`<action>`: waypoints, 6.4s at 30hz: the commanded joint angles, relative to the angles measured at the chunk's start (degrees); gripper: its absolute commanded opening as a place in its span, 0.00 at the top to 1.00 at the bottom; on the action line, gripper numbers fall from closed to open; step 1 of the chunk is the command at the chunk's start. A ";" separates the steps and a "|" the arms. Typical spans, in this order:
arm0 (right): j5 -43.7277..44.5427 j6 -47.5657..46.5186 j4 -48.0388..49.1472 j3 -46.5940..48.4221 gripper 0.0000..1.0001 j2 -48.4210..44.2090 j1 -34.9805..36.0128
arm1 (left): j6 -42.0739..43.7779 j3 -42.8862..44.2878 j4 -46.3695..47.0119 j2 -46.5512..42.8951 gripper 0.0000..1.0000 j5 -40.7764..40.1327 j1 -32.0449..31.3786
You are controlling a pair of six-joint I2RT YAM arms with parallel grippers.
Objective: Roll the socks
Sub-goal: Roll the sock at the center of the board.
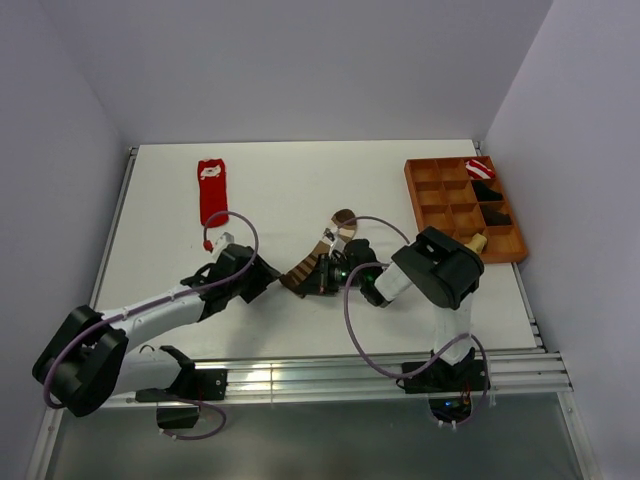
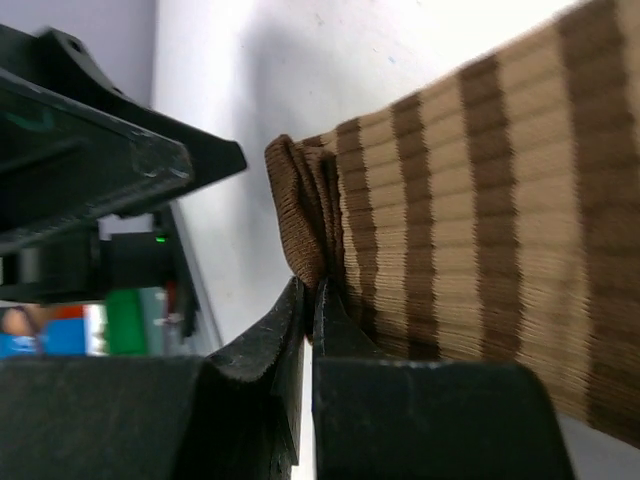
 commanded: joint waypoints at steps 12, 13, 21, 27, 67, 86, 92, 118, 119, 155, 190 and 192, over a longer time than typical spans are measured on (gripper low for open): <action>-4.22 16.07 18.29 -4.26 1.00 9.41 -3.23 | -2.26 3.60 6.96 11.86 0.46 2.70 -1.87; -4.13 15.45 17.07 -4.17 1.00 9.14 -3.15 | -2.17 3.95 7.22 12.74 0.47 2.78 -1.87; -3.60 13.78 14.33 -3.73 1.00 8.62 -3.23 | -1.38 6.94 3.90 17.67 0.64 2.79 -1.78; -2.37 9.83 10.47 -3.82 0.97 4.85 -3.15 | 1.17 11.07 -3.82 21.01 0.92 1.56 -1.87; 55.63 -36.93 -29.44 11.65 0.56 -12.04 26.12 | 13.13 31.91 -27.31 29.54 1.00 -2.14 -4.68; 56.87 -27.19 -34.01 9.38 1.00 -10.80 25.60 | 8.12 27.87 -24.24 24.80 0.90 -4.51 -4.34; 44.41 -22.36 -32.69 4.45 1.00 -16.17 18.94 | 5.31 22.87 -21.61 19.26 0.85 -5.48 -2.23; 1.24 -6.97 -21.44 3.74 1.00 -0.97 -2.44 | 1.08 7.74 -0.51 8.79 0.38 -0.73 -3.72; 1.32 -6.79 -21.61 3.74 1.00 -0.88 -2.70 | 0.91 7.21 -0.25 9.32 0.39 -0.73 -3.72; 23.01 -18.20 -30.57 1.46 0.59 -19.06 3.70 | 8.54 24.16 -21.57 27.07 0.99 -6.26 -5.56; 73.47 -42.91 -31.11 15.87 0.50 -5.89 35.09 | 17.96 36.56 -32.77 33.14 0.99 -3.46 -5.83; 74.18 -42.82 -31.28 16.40 0.50 -4.14 35.17 | 18.05 36.56 -32.94 33.14 0.99 -3.45 -5.91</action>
